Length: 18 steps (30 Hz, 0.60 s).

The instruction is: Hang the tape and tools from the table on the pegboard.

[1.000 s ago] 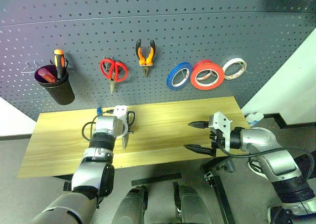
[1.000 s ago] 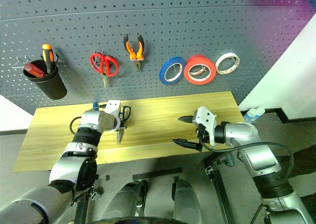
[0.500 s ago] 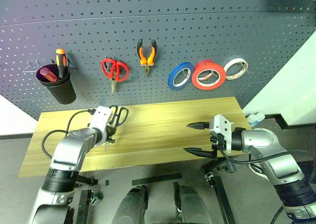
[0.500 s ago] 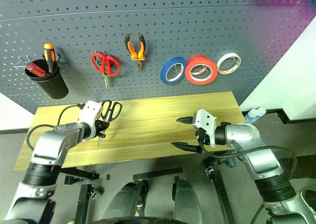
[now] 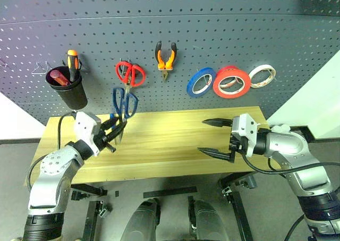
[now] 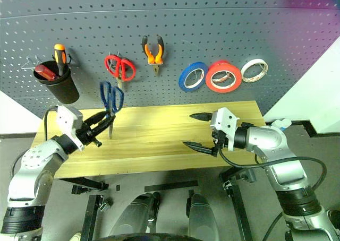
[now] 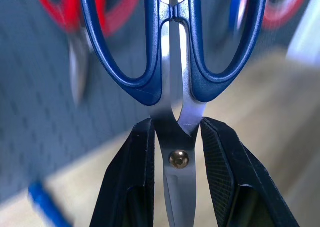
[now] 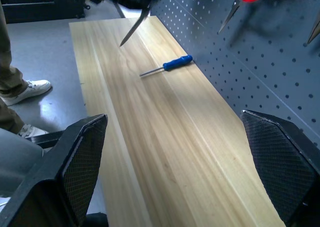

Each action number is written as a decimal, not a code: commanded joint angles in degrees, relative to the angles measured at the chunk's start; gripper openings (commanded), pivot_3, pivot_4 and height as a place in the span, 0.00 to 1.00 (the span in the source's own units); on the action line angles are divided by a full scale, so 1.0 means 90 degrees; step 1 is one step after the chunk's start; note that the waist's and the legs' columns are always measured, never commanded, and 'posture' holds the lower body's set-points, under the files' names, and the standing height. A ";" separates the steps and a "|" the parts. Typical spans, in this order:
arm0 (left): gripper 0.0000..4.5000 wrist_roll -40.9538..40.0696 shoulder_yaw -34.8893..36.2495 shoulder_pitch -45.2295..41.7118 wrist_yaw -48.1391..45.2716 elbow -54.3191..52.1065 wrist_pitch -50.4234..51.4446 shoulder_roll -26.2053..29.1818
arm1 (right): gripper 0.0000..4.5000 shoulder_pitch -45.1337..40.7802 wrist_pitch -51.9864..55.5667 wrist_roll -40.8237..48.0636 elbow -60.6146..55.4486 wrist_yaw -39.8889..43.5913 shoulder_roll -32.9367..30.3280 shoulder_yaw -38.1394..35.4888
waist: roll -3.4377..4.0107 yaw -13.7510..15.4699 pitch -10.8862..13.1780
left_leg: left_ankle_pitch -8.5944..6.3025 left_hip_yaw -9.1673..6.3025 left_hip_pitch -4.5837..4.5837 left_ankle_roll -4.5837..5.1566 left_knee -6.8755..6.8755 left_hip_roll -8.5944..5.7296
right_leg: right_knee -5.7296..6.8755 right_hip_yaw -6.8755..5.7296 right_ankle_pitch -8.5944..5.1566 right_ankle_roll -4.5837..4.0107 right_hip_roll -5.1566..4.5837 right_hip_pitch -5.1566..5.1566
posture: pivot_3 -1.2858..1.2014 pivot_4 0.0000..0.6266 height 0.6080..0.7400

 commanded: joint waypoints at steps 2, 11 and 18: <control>0.23 -0.0342 0.0419 -0.0466 0.0097 0.0139 -0.0502 -0.0121 | 1.00 -0.0295 -0.0065 0.0382 -0.0412 -0.0024 -0.0071 -0.0419 | 0.0002 -0.0021 -0.0002 | 0.0000 0.0001 0.0001 0.0000 0.0001 0.0000 | 0.0001 0.0000 0.0001 0.0002 0.0003 0.0001 | 0.50 0.25 1.00; 0.23 -0.0102 0.0394 -0.0752 0.0504 0.0453 -0.1063 -0.0328 | 1.00 -0.0892 0.0913 0.2023 -0.0544 -0.0217 0.0053 -0.1129 | 0.0002 -0.0020 -0.0004 | 0.0001 0.0004 0.0002 0.0001 0.0002 0.0002 | 0.0002 0.0002 0.0005 0.0006 0.0010 0.0001 | 0.50 0.24 1.00; 0.23 0.0142 0.0318 -0.0970 0.0906 0.0822 -0.1372 -0.0452 | 1.00 -0.1080 0.1462 0.2975 -0.0660 -0.0495 0.0142 -0.1452 | 0.0002 -0.0014 -0.0006 | 0.0000 0.0004 0.0002 0.0003 0.0010 0.0001 | 0.0005 0.0002 0.0008 0.0008 0.0011 0.0006 | 0.50 0.23 1.00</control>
